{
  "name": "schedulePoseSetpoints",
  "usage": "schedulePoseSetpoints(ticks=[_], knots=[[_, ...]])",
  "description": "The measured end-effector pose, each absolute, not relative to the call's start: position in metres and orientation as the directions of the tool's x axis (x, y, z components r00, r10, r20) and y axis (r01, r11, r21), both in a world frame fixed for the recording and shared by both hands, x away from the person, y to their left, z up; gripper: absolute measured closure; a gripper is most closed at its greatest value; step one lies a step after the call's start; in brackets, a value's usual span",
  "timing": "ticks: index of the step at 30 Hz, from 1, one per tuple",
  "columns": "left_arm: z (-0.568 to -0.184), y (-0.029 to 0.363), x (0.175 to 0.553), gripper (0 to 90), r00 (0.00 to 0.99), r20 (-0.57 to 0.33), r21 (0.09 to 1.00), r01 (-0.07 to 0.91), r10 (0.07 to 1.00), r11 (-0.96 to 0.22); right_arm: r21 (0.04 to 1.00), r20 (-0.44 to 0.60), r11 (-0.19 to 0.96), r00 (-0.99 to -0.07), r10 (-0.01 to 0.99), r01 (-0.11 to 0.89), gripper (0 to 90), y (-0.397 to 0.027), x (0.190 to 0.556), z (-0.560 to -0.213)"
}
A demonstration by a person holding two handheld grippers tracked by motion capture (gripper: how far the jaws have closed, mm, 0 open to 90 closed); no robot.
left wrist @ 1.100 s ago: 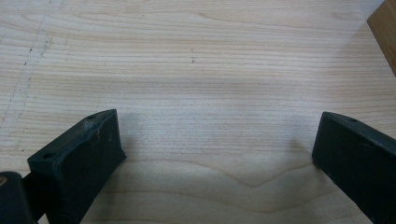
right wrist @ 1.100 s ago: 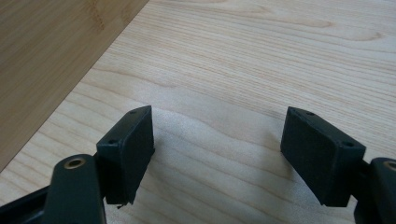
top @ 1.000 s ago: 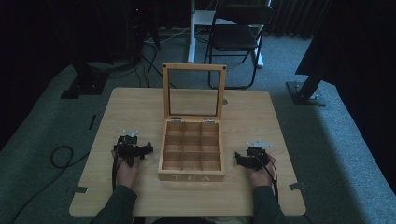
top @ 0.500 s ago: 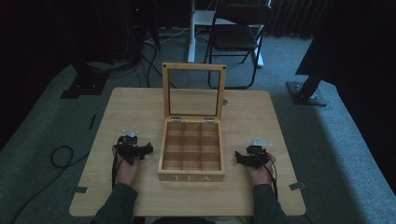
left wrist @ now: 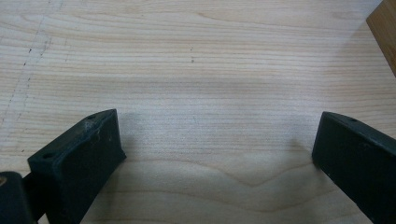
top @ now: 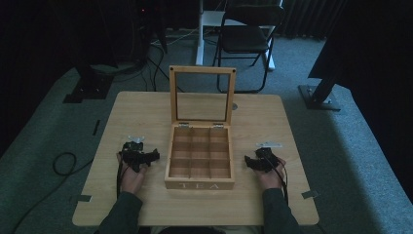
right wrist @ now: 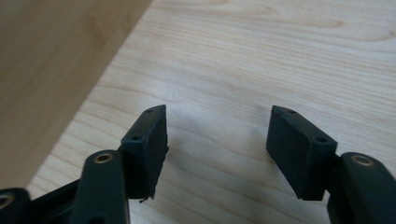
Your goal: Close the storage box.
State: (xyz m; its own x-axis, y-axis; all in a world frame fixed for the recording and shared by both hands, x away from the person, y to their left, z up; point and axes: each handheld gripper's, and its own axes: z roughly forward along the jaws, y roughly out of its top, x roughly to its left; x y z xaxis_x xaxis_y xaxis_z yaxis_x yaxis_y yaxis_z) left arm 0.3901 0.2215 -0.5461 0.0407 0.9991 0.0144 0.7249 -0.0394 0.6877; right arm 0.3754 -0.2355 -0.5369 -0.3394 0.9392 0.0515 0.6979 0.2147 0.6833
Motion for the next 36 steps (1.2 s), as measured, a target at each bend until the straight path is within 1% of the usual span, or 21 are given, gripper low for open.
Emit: schedulePoseSetpoints(ticks=[9, 14, 15, 16, 36], knots=[[-0.546, 0.221, 0.39, 1.6, 0.041, 0.014, 0.688, 0.725, 0.999, -0.039, 0.72, 0.099, 0.182, -0.358, 0.928, 0.67, 41.5, -0.231, 0.379, -0.52], [-0.546, 0.221, 0.39, 1.6, 0.04, 0.014, 0.688, 0.725, 0.999, -0.039, 0.734, 0.101, 0.182, -0.37, 0.924, 0.654, 41.5, -0.227, 0.382, -0.513], [-0.546, 0.221, 0.39, 1.6, 0.041, 0.014, 0.688, 0.725, 0.999, -0.04, 0.738, 0.124, 0.169, -0.377, 0.918, 0.654, 41.2, -0.227, 0.384, -0.511], [-0.546, 0.221, 0.39, 1.6, 0.041, 0.014, 0.688, 0.725, 0.999, -0.039, 0.738, 0.125, 0.169, -0.379, 0.917, 0.653, 41.2, -0.226, 0.385, -0.51], [-0.546, 0.222, 0.39, 1.6, 0.042, 0.016, 0.686, 0.726, 0.999, -0.041, 0.772, 0.094, 0.207, -0.43, 0.898, 0.601, 40.8, -0.207, 0.401, -0.48]])
